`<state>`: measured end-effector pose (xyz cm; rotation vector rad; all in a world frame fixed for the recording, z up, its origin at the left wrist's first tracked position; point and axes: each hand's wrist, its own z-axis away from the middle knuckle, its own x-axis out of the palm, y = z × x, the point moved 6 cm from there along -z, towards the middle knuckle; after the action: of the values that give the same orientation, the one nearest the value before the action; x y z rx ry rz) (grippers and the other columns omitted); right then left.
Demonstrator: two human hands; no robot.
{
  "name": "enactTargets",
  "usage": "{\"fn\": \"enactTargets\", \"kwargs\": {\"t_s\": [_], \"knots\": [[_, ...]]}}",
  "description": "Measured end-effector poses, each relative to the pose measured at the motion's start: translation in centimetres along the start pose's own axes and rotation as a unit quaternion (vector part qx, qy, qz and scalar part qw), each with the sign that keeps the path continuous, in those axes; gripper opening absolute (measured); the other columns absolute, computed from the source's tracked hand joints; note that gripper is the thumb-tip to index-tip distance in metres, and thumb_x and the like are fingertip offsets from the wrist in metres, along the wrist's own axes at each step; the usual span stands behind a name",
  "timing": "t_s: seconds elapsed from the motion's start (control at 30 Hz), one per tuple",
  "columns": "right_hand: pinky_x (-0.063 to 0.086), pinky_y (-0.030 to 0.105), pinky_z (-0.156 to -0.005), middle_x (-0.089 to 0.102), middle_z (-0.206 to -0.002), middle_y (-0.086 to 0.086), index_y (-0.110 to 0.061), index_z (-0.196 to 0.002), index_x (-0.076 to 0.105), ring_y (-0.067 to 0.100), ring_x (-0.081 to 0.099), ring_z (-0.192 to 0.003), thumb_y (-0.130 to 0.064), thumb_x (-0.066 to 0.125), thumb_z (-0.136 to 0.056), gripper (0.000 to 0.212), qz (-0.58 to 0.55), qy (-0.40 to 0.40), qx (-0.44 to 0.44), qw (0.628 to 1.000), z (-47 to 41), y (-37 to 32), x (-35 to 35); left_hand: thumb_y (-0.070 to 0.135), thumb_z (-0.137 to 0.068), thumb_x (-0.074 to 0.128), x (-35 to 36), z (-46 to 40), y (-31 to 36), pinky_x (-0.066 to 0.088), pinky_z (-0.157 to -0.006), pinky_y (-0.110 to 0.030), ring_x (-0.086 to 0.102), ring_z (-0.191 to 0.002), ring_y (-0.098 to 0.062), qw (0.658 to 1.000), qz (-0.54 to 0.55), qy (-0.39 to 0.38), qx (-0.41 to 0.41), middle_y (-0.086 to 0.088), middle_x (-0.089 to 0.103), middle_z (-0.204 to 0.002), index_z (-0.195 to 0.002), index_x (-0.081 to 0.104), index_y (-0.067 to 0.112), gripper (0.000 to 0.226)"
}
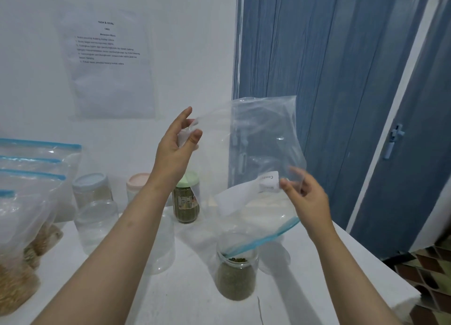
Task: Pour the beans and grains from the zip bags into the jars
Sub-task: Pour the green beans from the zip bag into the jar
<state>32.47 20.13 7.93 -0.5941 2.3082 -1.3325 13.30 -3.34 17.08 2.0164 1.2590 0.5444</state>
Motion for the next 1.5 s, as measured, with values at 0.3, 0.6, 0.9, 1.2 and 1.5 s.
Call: {"fn": "enactTargets", "kwargs": {"t_s": [0.3, 0.6, 0.9, 1.2, 1.5], "knots": [[0.052, 0.029, -0.083, 0.071, -0.091, 0.0, -0.04, -0.106, 0.067, 0.007, 0.062, -0.087, -0.037, 0.068, -0.092, 0.015, -0.035, 0.064, -0.033, 0.997, 2.2, -0.1, -1.2, 0.068, -0.077, 0.065, 2.0, 2.7, -2.2, 0.043, -0.11, -0.042, 0.057, -0.126, -0.016, 0.997, -0.023, 0.029, -0.063, 0.007, 0.037, -0.154, -0.149, 0.013, 0.054, 0.089], [0.042, 0.002, -0.072, 0.07, -0.081, -0.008, -0.042, -0.147, 0.037, 0.013, 0.061, -0.079, -0.03, 0.065, -0.095, 0.06, -0.003, 0.059, -0.071, 0.996, 2.4, -0.6, -1.8, 0.039, -0.081, 0.064, 5.6, 9.3, -6.8, 0.045, -0.095, -0.022, 0.061, -0.104, 0.007, 0.992, 0.007, -0.027, -0.127, 0.005, 0.052, -0.138, -0.142, 0.009, 0.06, 0.084], [0.047, 0.014, -0.07, 0.064, -0.101, -0.021, -0.055, -0.133, 0.051, 0.008, 0.059, -0.088, -0.02, 0.063, -0.097, 0.051, 0.072, -0.027, -0.167, 0.983, 1.6, -0.9, -1.7, 0.013, -0.096, 0.062, 6.2, 9.2, -6.7, 0.046, -0.084, -0.013, 0.058, -0.11, -0.001, 0.994, -0.015, -0.024, -0.102, 0.016, 0.048, -0.132, -0.14, 0.029, 0.06, 0.072], [0.058, 0.036, -0.084, 0.066, -0.1, -0.017, -0.057, -0.13, 0.052, 0.018, 0.066, -0.087, -0.016, 0.063, -0.097, 0.053, 0.039, -0.009, -0.146, 0.988, 1.4, -0.2, -1.6, 0.01, -0.097, 0.061, 6.6, 9.1, -5.4, 0.045, -0.08, -0.007, 0.057, -0.103, 0.007, 0.995, -0.048, -0.033, -0.078, 0.016, 0.046, -0.132, -0.14, 0.03, 0.054, 0.069], [0.056, 0.051, -0.082, 0.066, -0.092, -0.012, -0.051, -0.136, 0.053, 0.026, 0.06, -0.077, -0.018, 0.068, -0.094, 0.056, 0.018, -0.004, -0.135, 0.991, 0.5, 0.0, -1.5, 0.015, -0.097, 0.06, 6.2, 9.1, -4.9, 0.045, -0.052, -0.012, 0.056, -0.103, 0.01, 0.995, -0.052, -0.036, -0.08, 0.022, 0.046, -0.132, -0.148, 0.029, 0.048, 0.068]]}}
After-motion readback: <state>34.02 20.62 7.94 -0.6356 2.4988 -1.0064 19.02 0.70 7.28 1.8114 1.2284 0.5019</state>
